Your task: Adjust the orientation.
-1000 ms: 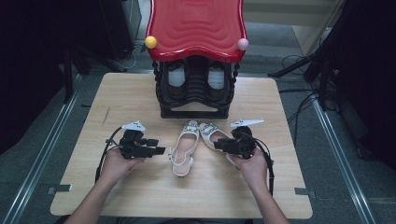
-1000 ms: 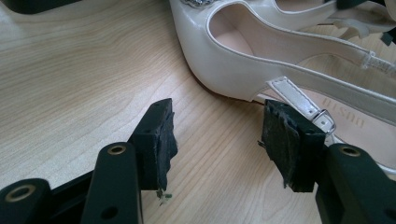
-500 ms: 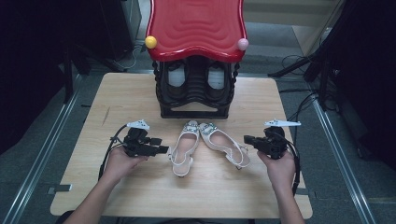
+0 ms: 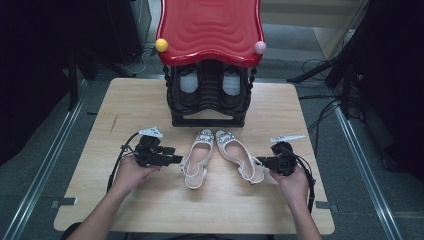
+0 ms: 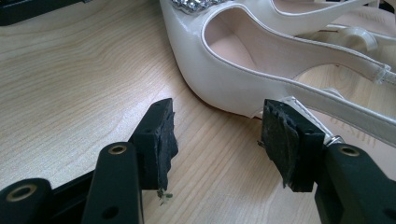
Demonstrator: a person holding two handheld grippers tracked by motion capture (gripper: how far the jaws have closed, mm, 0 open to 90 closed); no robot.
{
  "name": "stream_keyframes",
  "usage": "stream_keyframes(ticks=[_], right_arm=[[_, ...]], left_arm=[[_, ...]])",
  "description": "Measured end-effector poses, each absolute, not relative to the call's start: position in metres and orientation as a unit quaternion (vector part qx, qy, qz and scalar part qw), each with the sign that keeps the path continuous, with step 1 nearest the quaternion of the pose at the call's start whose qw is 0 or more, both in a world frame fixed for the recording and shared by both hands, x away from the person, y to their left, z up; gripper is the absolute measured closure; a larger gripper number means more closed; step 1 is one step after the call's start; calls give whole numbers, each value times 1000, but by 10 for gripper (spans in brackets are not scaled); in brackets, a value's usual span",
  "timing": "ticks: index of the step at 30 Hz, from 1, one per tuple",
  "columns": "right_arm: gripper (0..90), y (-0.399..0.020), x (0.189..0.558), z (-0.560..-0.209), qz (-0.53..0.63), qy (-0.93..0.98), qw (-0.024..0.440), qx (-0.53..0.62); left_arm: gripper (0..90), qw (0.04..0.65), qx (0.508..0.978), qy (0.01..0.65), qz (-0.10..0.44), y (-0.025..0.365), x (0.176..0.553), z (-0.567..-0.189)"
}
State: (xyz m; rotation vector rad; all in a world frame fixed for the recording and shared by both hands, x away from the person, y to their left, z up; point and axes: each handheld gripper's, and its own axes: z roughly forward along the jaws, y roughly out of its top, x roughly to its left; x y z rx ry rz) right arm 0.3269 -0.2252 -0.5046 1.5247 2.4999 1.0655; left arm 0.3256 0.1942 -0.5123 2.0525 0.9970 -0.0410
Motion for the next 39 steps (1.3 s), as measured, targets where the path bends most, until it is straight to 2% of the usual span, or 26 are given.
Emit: stream_keyframes(ticks=[11, 14, 18, 21, 26, 31, 33, 39], right_arm=[[900, -217, 320, -508, 359, 806, -26, 471], [900, -212, 316, -506, 349, 815, -18, 462], [900, -212, 316, -503, 323, 826, 19, 462], [900, -219, 319, -502, 328, 815, 33, 476], [900, -223, 333, -508, 367, 791, 18, 490], [900, -210, 345, -521, 358, 798, -8, 484], [900, -206, 346, -523, 352, 799, 2, 488], [900, -205, 345, -523, 355, 794, -8, 493]], left_arm=[[454, 413, 818, 401, -17, 193, 326, -514], [461, 414, 817, 401, -18, 195, 327, -514], [521, 411, 818, 401, -20, 196, 327, -514], [608, 413, 820, 395, -14, 194, 327, -516], [713, 411, 822, 393, -27, 187, 330, -522], [761, 397, 829, 393, -32, 180, 332, -529], [767, 401, 826, 394, -36, 178, 333, -530], [767, 398, 828, 393, -36, 172, 333, -532]])
